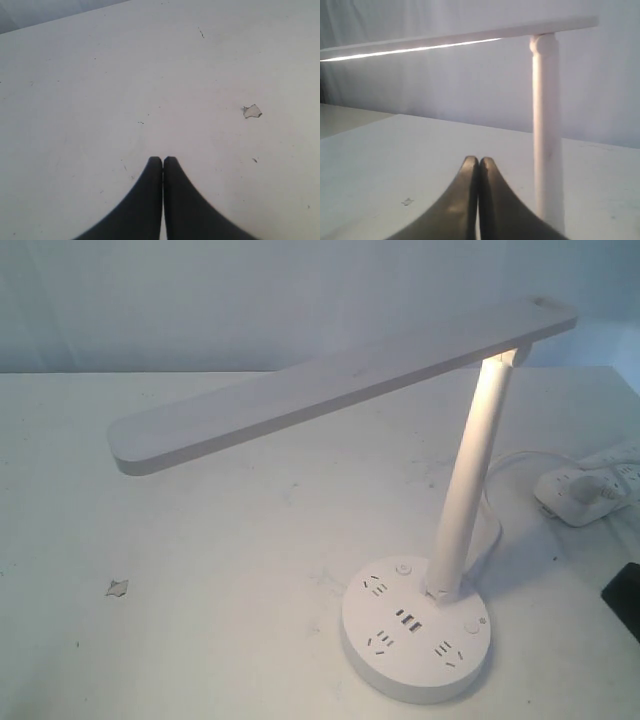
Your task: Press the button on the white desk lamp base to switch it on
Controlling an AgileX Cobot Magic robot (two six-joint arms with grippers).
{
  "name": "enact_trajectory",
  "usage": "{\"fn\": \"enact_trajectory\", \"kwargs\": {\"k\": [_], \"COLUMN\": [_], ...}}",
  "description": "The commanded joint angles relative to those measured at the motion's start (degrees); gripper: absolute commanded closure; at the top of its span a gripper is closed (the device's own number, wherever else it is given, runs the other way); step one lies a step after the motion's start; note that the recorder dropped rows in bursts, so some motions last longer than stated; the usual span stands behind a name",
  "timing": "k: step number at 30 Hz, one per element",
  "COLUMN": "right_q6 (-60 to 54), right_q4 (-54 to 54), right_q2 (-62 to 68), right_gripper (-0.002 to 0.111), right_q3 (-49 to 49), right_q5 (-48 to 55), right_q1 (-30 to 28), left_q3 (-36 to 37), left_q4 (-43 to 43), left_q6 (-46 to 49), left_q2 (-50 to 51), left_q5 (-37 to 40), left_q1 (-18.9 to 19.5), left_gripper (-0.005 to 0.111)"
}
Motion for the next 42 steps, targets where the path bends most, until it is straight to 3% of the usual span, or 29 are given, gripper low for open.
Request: {"fn": "enact_trajectory", "kwargs": {"k": [1, 4, 10, 42], "right_q6": [0.3, 0.3, 0.3, 0.3], "right_q4": [0.2, 0.2, 0.2, 0.1], "right_q2": [-0.3, -0.3, -0.3, -0.3], "right_gripper": [0.108, 0.108, 0.108, 0.108], "right_q3": [0.3, 0.3, 0.3, 0.5], "right_q5": [-1.5, -1.5, -1.5, -4.6], "right_q1": [-12.7, -22.4, -31.7, -32.4], "left_q3": [0.2, 0.2, 0.2, 0.2], "left_q4": [-0.1, -0.1, -0.1, -0.1], "left_q6": [-0.1, -0.1, -0.1, -0.1], "left_q2": [-0.2, -0.2, -0.2, -0.2], "left_q5": [0.0, 0.0, 0.0, 0.0], "left_q1": [0.0, 0.0, 0.0, 0.0], "left_gripper": [0.107, 0.107, 0.107, 0.107]}}
